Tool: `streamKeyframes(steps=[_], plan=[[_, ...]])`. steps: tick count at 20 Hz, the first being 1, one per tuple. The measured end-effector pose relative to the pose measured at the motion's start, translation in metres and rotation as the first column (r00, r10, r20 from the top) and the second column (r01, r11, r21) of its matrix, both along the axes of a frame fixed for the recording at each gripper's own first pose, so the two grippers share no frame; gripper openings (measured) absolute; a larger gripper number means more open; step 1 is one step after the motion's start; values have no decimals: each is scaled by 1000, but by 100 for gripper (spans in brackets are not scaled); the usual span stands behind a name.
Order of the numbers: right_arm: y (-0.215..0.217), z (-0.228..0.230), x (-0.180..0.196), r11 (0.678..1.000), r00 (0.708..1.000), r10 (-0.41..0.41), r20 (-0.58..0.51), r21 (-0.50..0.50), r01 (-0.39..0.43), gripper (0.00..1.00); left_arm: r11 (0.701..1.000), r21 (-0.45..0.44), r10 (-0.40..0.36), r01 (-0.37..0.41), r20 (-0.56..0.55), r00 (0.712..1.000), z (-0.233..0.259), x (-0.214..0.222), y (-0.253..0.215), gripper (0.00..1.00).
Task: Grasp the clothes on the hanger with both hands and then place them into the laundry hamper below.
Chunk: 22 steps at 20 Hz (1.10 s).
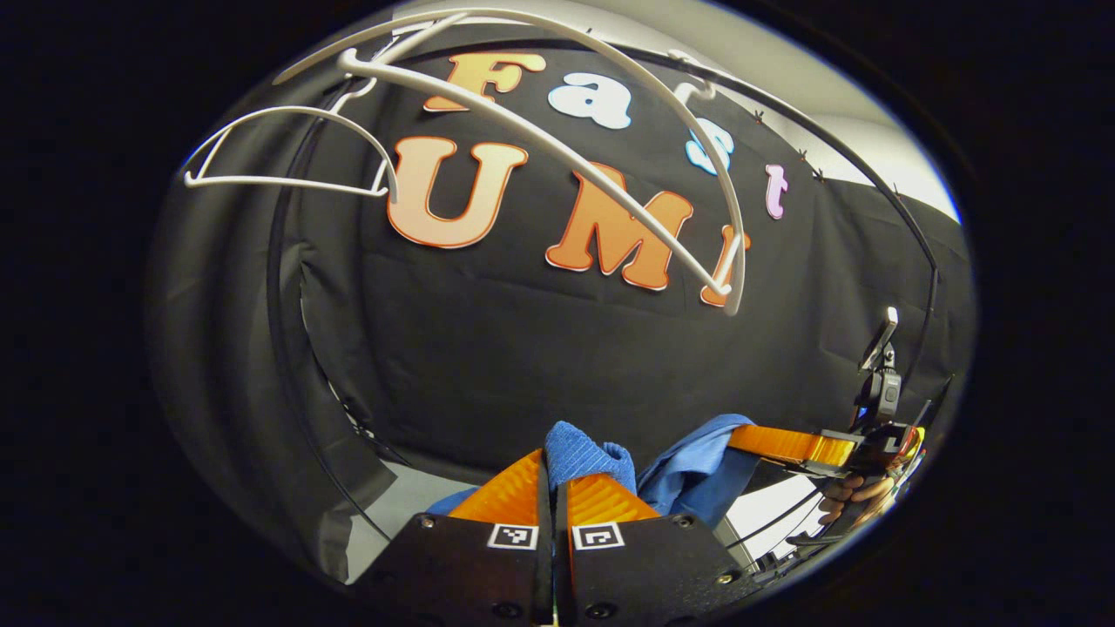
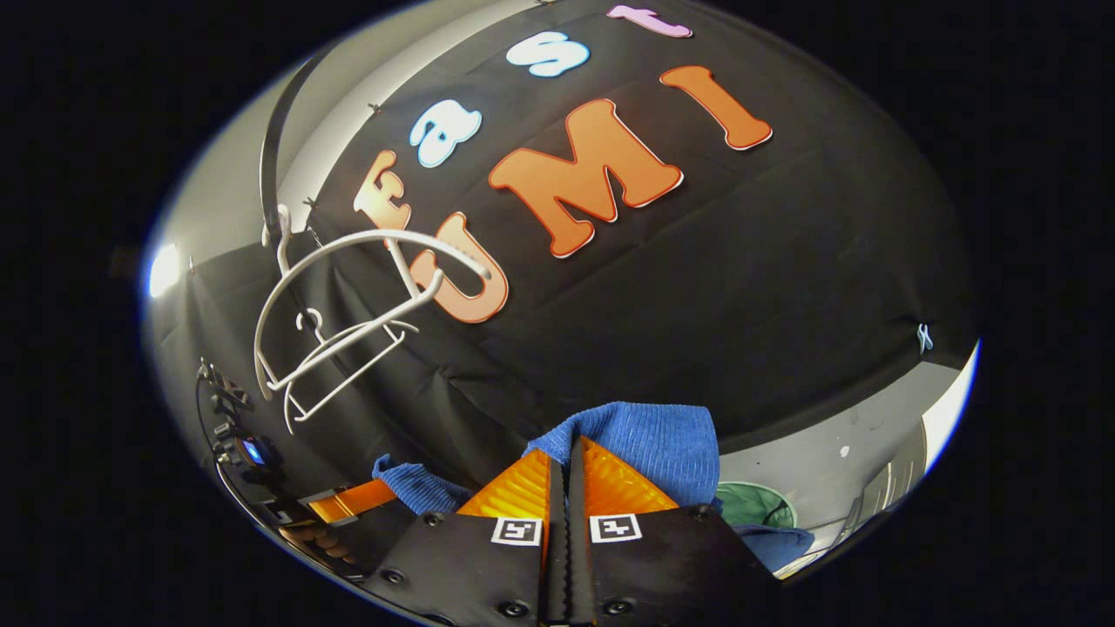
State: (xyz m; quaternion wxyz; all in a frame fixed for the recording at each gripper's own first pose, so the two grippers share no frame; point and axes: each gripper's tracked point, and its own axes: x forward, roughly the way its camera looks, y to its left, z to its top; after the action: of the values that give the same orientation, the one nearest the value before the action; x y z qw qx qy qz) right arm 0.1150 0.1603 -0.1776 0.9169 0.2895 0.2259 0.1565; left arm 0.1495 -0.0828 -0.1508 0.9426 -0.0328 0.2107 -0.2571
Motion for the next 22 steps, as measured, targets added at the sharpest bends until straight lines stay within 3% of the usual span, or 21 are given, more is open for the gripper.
streamKeyframes(steps=[12, 22], plan=[[0, -79, -13, 980, 991, -14, -131, -198, -12, 7, 991, 99, -72, 88, -155, 985, -85, -15, -53, 1], [-3, -155, -16, 955, 958, -19, -288, -290, -68, 7, 970, 213, -48, 114, -292, 955, -165, -19, -55, 2]])
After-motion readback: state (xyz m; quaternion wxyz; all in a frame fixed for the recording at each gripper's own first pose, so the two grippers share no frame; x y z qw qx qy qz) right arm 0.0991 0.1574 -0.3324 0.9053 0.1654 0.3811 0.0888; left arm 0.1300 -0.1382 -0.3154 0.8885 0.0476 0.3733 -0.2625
